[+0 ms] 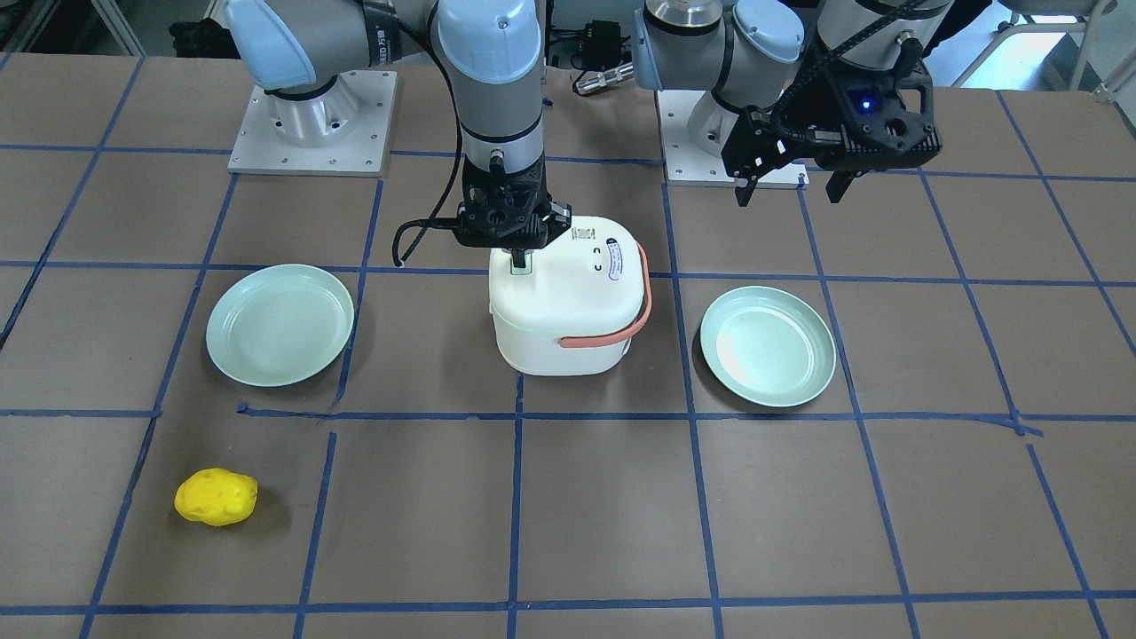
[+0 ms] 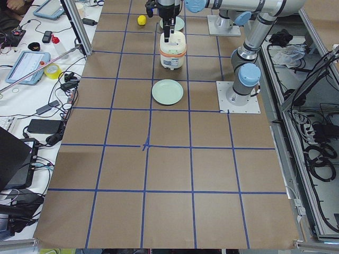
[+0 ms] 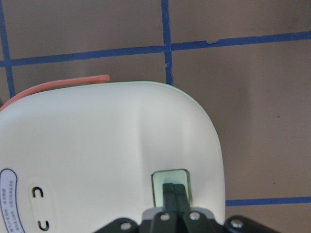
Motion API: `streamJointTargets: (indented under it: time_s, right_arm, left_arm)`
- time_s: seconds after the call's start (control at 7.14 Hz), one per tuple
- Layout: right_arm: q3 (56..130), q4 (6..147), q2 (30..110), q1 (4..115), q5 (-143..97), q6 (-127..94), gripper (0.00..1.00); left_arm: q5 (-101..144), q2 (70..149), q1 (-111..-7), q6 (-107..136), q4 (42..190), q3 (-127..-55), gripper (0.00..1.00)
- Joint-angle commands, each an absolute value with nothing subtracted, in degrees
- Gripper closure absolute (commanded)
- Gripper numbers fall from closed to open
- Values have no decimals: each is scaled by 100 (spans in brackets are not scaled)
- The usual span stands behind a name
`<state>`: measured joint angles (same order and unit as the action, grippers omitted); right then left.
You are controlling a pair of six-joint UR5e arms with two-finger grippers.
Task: Press rice cooker button
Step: 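Press down on the green lid button with the closed right gripper, then lift the right gripper away as the cooker lid springs open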
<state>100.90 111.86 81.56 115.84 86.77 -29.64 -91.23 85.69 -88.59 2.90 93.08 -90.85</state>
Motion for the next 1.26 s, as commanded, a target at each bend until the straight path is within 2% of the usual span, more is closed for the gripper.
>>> streamJointTargets:
  time_s: [0.0, 0.42, 0.56, 0.7, 0.84, 1.12]
  right_arm:
    - [10090, 11188, 8156, 11584, 8684, -2910, 93]
    - [10038, 11180, 8156, 11575, 8692, -2892, 91]
    - [9941, 11171, 8200, 11540, 8762, -2961, 35]
    - [9784, 11110, 8252, 11453, 8797, -2997, 0]
    - [9556, 10996, 8279, 11356, 8833, -2962, 0]
    - [8732, 9833, 8288, 10796, 8816, -2509, 0]
  left_arm:
    - [-9123, 8569, -8859, 281, 9308, -9079, 0]
    - [-9123, 8569, -8859, 290, 9308, -9088, 0]
    - [-9123, 8569, -8859, 290, 9308, -9079, 0]
    - [-9123, 8569, -8859, 281, 9308, -9088, 0]
    - [-9123, 8569, -8859, 290, 9308, -9088, 0]
    - [-9123, 8569, -8859, 281, 9308, -9088, 0]
